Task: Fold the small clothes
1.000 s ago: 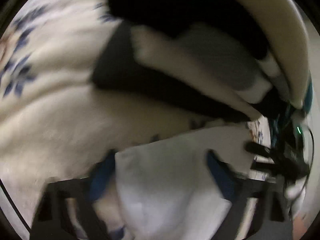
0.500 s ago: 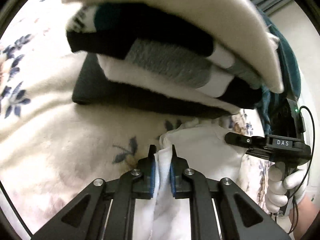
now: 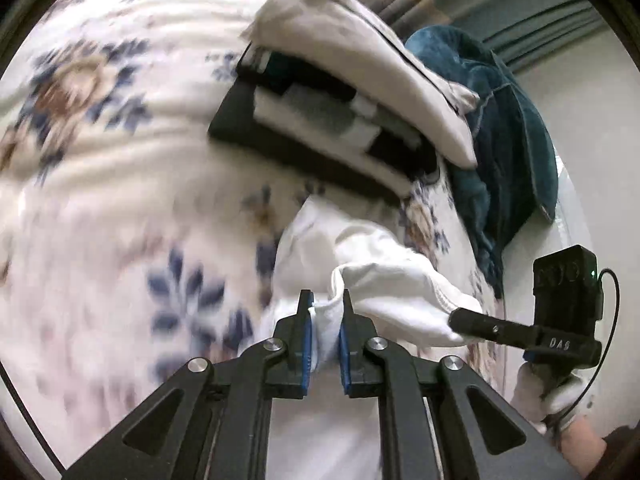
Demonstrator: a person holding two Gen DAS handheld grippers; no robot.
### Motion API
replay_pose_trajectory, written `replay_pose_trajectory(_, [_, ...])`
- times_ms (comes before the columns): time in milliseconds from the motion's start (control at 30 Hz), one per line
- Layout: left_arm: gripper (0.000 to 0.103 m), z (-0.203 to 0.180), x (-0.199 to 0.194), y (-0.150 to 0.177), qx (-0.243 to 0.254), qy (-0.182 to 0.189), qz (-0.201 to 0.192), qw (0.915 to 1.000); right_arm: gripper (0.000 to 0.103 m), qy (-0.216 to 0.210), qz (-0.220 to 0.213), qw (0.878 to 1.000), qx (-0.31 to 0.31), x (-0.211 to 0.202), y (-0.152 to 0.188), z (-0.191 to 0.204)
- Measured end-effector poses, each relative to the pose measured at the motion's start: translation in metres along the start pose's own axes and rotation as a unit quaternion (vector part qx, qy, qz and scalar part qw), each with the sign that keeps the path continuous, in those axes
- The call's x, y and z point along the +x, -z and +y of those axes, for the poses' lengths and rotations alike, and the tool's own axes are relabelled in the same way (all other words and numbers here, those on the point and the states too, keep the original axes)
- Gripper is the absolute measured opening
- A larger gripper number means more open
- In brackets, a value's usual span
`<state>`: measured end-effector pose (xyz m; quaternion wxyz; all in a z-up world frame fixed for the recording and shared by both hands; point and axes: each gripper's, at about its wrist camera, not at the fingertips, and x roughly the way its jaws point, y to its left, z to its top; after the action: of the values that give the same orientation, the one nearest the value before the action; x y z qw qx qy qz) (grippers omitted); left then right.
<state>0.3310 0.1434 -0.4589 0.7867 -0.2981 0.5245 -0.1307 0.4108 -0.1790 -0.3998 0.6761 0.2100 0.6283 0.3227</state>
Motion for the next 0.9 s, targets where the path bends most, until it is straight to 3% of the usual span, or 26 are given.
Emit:
replay_pose_trajectory(133, [0.011,0.01,0.007,0.053,-0.035,-0.009,0.05,0.9981,0.012,0.028,0.038,0.998,-0.045,0.004,0.066,0.02])
replay_pose_trajectory(200, [0.02,0.02,0.008,0.083,-0.056,-0.023,0.084,0.9946,0.014,0.036,0.07,0.995,-0.06,0.008,0.097,0.023])
replay_pose_trajectory(267, [0.04,0.037,0.008,0.112,-0.091,-0.041,0.118,0.988,0.014,0.046,0.122,0.989,-0.073,0.022,0.127,0.02])
replay_pose_trajectory(300, [0.047,0.047,0.002,0.127,-0.113,-0.043,0.126,0.9847,0.017,0.056,0.148,0.984,-0.075,0.034,0.141,0.02])
replay_pose_trajectory(333, [0.061,0.053,-0.004,0.135,-0.128,-0.043,0.128,0.9826,0.02,0.066,0.177,0.979,-0.08,0.042,0.153,0.018])
replay_pose_trajectory(433, [0.063,0.066,-0.032,0.148,-0.164,-0.049,0.118,0.9781,0.037,0.089,0.225,0.967,-0.084,0.049,0.176,0.011])
replay_pose_trajectory(500, [0.063,0.069,-0.049,0.143,-0.181,-0.048,0.1,0.9773,0.051,0.087,0.213,0.971,-0.06,0.038,0.179,0.004])
replay_pose_trajectory(600, [0.064,0.063,-0.052,0.118,-0.197,-0.018,0.073,0.9776,0.053,0.059,0.158,0.986,-0.002,0.01,0.17,-0.004])
replay_pose_trajectory(700, [0.064,0.048,-0.037,0.071,-0.204,0.002,0.06,0.9773,0.054,0.033,0.08,0.993,0.086,-0.002,0.155,-0.014])
replay_pose_trajectory(767, [0.064,0.031,-0.022,0.039,-0.178,-0.001,0.052,0.9826,0.054,0.012,0.029,0.991,0.132,0.0,0.144,-0.017])
replay_pose_trajectory(833, [0.064,0.011,-0.004,0.014,-0.135,-0.03,0.057,0.9887,0.054,0.023,-0.006,0.99,0.142,0.0,0.133,-0.013])
replay_pose_trajectory(900, [0.064,-0.006,0.002,0.009,-0.101,-0.059,0.063,0.9912,0.054,0.026,-0.015,0.989,0.145,0.018,0.125,-0.008])
